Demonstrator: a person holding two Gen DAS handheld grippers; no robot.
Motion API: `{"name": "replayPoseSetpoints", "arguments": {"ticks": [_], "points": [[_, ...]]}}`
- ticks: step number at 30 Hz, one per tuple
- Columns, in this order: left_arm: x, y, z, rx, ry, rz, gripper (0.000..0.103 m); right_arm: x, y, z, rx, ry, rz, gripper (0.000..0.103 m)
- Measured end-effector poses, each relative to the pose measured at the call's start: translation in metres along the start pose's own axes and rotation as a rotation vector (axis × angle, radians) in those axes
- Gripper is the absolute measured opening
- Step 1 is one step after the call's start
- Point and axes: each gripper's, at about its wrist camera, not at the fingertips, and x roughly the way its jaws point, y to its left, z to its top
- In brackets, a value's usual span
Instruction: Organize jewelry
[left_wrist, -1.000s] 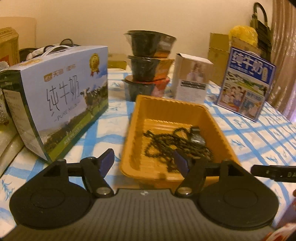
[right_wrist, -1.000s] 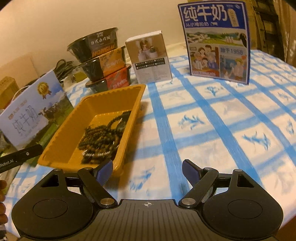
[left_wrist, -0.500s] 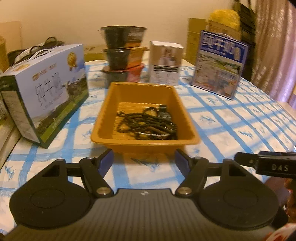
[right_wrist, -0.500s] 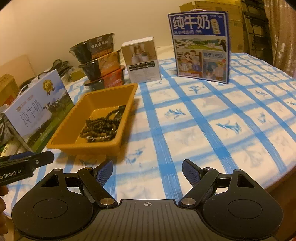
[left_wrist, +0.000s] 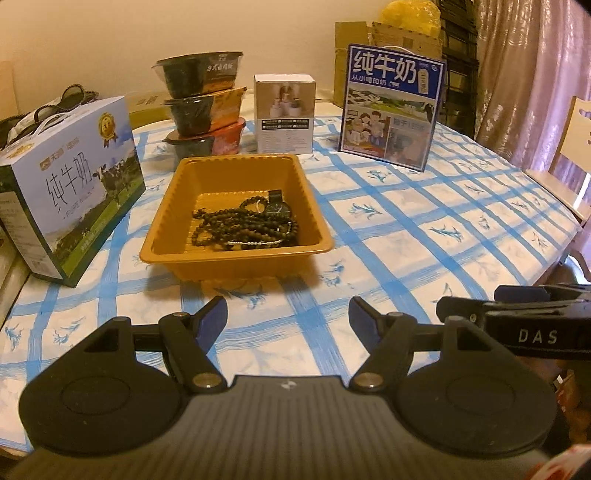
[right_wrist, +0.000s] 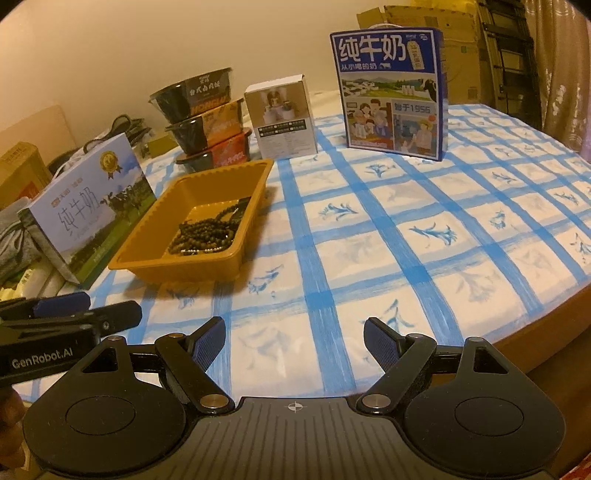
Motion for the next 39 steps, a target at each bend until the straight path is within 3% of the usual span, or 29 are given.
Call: {"name": "replayPoseSetpoints", "arguments": {"ticks": [11, 39], "points": [[-0.006, -0.017, 0.001, 0.039, -0.003, 0.007, 0.071, -0.012, -0.009, -0.003, 0.021, -0.019, 0.011, 0.082], [-0.006, -0.018, 0.002, 0.042, -0.007, 0.009, 0.071, -0.014, -0.008, -0.001, 0.030, -0.027, 0.015, 0.082]]}}
